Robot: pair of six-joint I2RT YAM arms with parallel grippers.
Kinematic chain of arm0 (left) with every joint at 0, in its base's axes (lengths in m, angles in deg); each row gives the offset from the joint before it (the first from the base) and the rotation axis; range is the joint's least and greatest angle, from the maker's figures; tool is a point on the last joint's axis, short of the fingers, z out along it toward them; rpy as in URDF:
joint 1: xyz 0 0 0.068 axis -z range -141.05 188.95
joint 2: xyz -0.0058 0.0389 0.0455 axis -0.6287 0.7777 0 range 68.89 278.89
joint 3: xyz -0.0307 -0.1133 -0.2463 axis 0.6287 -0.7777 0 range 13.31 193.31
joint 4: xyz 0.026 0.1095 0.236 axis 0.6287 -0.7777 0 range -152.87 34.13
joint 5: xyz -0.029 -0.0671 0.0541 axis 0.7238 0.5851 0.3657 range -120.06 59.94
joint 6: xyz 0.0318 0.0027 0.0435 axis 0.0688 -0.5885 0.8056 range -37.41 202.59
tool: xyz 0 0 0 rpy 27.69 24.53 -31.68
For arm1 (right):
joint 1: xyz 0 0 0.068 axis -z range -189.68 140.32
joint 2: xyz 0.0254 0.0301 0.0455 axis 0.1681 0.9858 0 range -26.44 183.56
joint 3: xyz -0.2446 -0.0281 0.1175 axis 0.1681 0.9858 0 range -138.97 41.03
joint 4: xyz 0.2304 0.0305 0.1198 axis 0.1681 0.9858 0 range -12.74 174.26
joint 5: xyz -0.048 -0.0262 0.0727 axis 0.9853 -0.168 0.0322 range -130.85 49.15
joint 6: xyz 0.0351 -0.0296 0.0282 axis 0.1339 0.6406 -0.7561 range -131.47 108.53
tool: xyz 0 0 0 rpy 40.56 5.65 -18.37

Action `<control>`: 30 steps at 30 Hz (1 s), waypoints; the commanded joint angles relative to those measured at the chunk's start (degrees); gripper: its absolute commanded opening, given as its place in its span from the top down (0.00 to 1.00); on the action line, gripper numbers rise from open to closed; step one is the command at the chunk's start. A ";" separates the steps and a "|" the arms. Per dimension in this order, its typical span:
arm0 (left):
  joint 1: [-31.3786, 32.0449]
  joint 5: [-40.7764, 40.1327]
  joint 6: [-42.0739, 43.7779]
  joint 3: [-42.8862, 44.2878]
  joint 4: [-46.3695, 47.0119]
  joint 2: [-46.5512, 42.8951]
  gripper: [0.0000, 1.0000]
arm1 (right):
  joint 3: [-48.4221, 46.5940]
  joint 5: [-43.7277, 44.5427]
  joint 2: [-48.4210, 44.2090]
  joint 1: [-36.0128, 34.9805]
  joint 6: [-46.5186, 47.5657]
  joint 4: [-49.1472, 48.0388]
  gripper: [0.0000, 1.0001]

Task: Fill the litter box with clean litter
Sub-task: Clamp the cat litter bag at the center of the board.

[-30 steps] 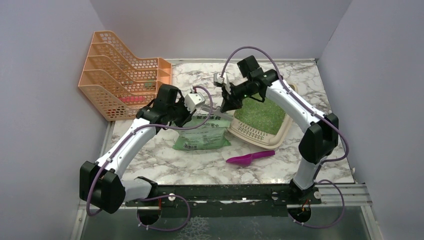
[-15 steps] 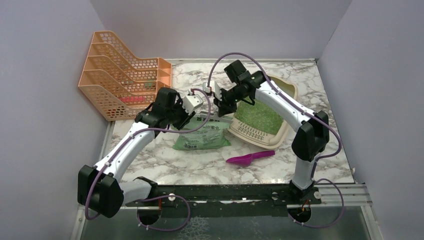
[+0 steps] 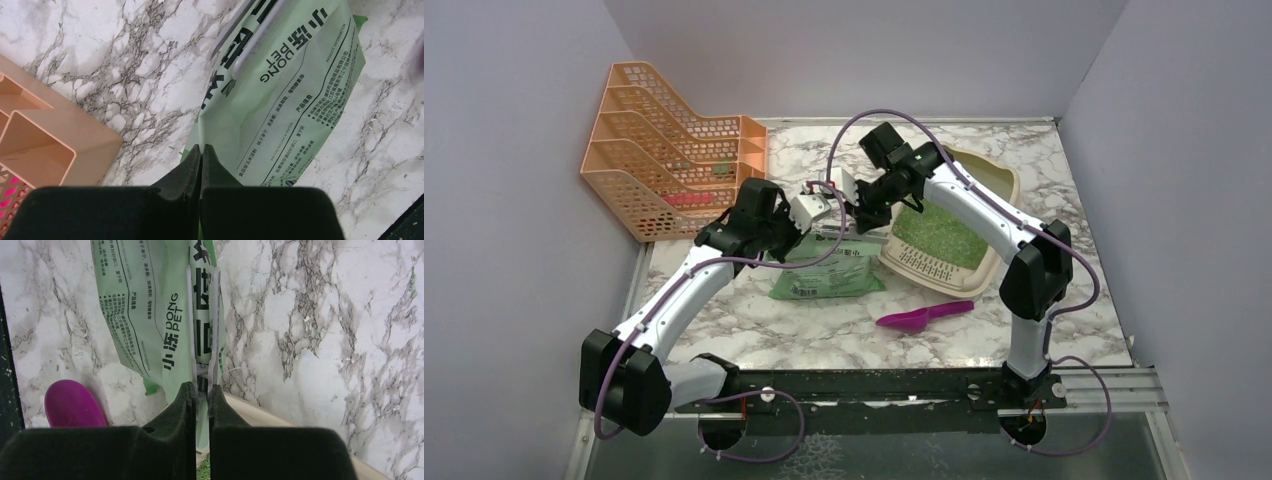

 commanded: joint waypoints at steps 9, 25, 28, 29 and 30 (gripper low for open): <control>-0.22 1.66 1.00 0.10 0.64 -1.97 1.00 | -3.32 9.34 4.78 -5.81 -0.92 1.74 0.72; -0.20 2.99 2.27 -0.18 0.69 -3.37 1.00 | 15.01 -9.92 -12.24 3.17 -6.70 -22.82 0.44; -0.22 3.70 2.23 0.00 0.73 -3.09 1.00 | 19.29 -13.08 -14.10 3.80 -6.25 -26.79 0.44; -0.17 3.90 2.23 0.09 0.71 -2.98 1.00 | 20.28 -14.34 -14.42 4.11 -6.37 -27.85 0.44; -0.21 4.06 2.23 0.18 0.72 -2.95 1.00 | 20.90 -15.48 -14.62 4.49 -6.43 -28.63 0.44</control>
